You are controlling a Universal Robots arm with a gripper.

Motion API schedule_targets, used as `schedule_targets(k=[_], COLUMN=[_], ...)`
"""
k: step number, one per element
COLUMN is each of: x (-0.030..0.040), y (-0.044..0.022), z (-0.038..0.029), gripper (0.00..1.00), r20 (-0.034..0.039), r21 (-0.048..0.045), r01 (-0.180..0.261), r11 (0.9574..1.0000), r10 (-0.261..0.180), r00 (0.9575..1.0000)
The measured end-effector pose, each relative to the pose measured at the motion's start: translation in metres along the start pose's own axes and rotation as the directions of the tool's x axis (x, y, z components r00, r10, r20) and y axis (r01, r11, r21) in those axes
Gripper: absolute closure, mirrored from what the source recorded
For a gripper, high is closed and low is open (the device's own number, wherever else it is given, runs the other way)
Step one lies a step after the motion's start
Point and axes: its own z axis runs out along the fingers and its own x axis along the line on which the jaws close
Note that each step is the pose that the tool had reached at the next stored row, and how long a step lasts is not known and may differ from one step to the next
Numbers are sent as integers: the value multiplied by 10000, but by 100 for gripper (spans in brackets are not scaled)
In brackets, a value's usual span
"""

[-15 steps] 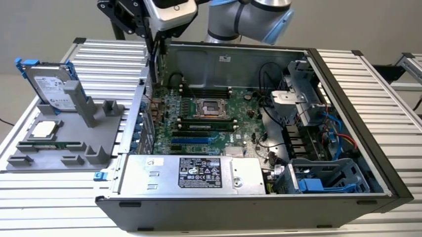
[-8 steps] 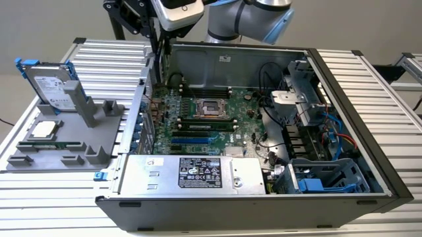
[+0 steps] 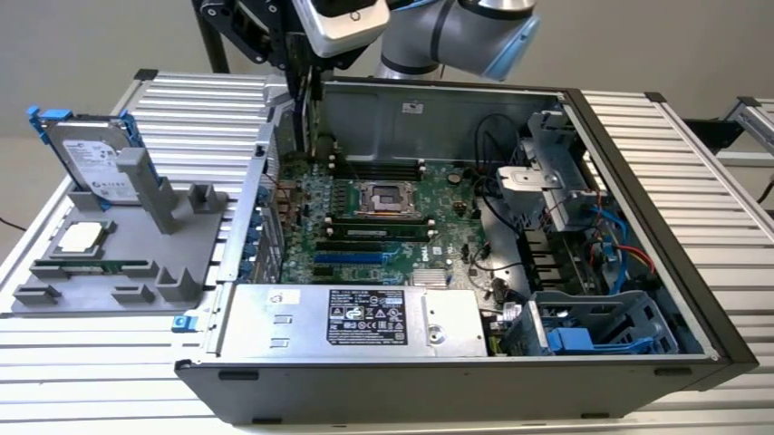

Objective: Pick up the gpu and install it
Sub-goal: 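Pick up the gpu and move the gpu toward the slot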

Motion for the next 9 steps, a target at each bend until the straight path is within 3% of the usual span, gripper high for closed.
schedule_targets(k=[9], x=[-52], y=[2], z=[0], gripper=[100], r20=[0], r21=[0], r01=[0], r11=[10000], r10=[0], r00=[10000])
